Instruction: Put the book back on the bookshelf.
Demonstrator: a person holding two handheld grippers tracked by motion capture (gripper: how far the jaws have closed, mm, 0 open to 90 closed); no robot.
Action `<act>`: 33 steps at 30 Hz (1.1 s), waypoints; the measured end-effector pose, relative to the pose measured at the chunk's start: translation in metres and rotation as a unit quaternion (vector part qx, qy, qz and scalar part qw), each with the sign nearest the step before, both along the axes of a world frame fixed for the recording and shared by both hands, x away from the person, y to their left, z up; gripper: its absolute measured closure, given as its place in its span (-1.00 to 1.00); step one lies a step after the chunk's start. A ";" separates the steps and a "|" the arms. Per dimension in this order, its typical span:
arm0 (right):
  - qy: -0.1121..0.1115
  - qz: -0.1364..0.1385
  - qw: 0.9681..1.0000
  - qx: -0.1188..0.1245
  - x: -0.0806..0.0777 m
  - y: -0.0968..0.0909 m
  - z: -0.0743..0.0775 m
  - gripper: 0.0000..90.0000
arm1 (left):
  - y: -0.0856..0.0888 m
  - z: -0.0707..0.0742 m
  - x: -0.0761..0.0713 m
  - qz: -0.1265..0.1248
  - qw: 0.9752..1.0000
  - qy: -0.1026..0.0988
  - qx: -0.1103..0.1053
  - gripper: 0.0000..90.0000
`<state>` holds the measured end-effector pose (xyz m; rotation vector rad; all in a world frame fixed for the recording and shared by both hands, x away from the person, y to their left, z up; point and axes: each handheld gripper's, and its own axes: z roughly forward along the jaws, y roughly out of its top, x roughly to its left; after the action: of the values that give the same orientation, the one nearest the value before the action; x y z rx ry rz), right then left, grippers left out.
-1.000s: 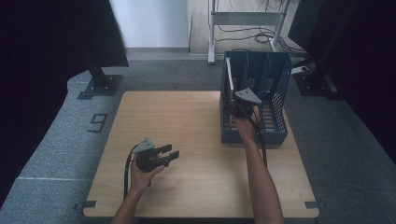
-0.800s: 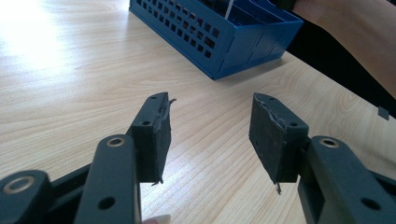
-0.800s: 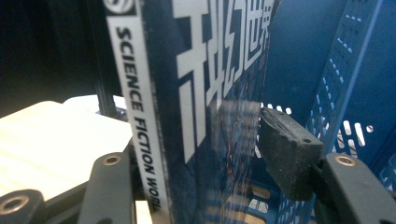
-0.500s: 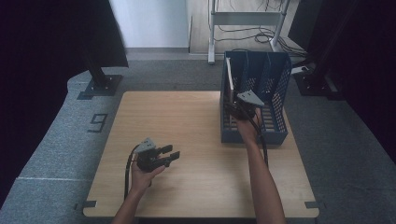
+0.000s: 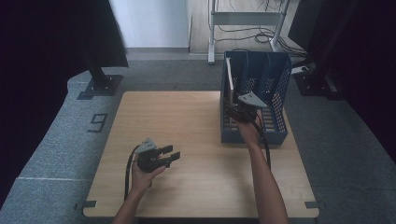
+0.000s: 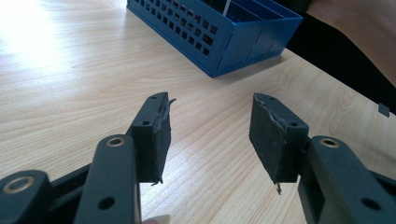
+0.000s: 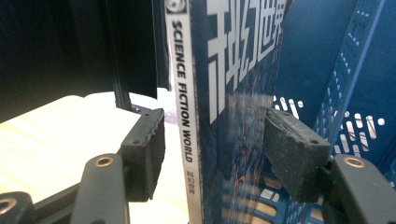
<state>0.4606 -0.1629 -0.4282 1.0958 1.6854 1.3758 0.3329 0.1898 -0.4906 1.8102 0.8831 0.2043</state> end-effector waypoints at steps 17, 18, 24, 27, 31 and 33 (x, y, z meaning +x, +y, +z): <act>0.005 0.008 1.000 -0.005 -0.013 -0.009 -0.002 -0.17 | -0.002 0.000 -0.001 -0.001 1.000 0.000 0.004 0.07; 0.006 0.008 1.000 -0.006 -0.013 -0.010 -0.002 -0.16 | -0.002 -0.001 -0.001 -0.001 1.000 0.000 0.004 0.07; 0.010 0.017 1.000 0.000 -0.020 -0.013 0.001 -0.16 | -0.002 0.000 -0.001 0.001 1.000 -0.002 0.004 0.07; 0.003 0.021 1.000 -0.007 -0.027 -0.013 0.001 -0.15 | -0.001 0.001 -0.002 0.001 1.000 -0.002 0.004 0.07; 0.008 0.026 1.000 -0.011 -0.035 -0.013 -0.001 -0.15 | -0.002 0.000 -0.001 0.000 1.000 -0.002 0.006 0.07; 0.007 0.030 0.999 -0.008 -0.039 -0.014 -0.002 -0.14 | -0.003 0.000 -0.001 -0.001 1.000 -0.002 0.008 0.07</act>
<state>0.4214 -0.1772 -0.4306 1.0562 1.7496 1.3910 0.3315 0.1865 -0.4910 1.8238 0.8790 0.2145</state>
